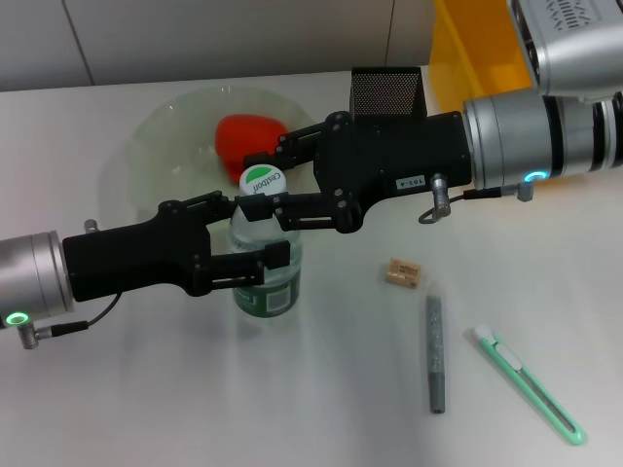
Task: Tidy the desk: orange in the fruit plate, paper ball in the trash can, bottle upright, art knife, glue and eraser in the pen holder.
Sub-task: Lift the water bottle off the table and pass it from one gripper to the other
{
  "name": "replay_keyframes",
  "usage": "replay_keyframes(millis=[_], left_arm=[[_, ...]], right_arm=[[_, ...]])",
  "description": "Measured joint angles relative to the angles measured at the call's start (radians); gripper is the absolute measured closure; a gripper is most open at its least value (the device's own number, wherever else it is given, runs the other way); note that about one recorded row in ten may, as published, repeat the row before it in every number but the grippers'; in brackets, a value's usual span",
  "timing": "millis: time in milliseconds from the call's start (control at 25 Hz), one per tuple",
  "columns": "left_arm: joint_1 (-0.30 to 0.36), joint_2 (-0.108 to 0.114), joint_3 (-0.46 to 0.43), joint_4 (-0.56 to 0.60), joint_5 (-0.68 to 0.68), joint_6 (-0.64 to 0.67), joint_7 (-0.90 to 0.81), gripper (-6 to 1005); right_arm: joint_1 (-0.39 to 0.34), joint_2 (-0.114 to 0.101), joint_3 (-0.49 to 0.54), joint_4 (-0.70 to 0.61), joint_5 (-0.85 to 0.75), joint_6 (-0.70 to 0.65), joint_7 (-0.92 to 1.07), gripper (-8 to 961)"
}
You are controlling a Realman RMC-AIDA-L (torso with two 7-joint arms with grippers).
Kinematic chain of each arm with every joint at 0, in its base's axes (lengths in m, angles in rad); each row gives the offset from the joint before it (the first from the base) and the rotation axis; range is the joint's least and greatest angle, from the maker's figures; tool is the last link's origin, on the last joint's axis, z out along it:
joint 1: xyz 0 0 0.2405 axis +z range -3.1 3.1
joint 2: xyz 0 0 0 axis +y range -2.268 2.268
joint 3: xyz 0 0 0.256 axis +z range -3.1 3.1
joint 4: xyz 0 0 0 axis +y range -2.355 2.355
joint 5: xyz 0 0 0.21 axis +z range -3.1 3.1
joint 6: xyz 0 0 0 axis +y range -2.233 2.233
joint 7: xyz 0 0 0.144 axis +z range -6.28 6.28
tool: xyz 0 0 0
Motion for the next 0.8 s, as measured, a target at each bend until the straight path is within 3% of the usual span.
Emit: replay_keyframes(millis=[800], left_arm=[[0.01, 0.003, -0.003, 0.002, -0.014, -0.045, -0.011, 172]], right_arm=[[-0.002, 0.0, 0.005, 0.016, 0.017, 0.011, -0.026, 530]])
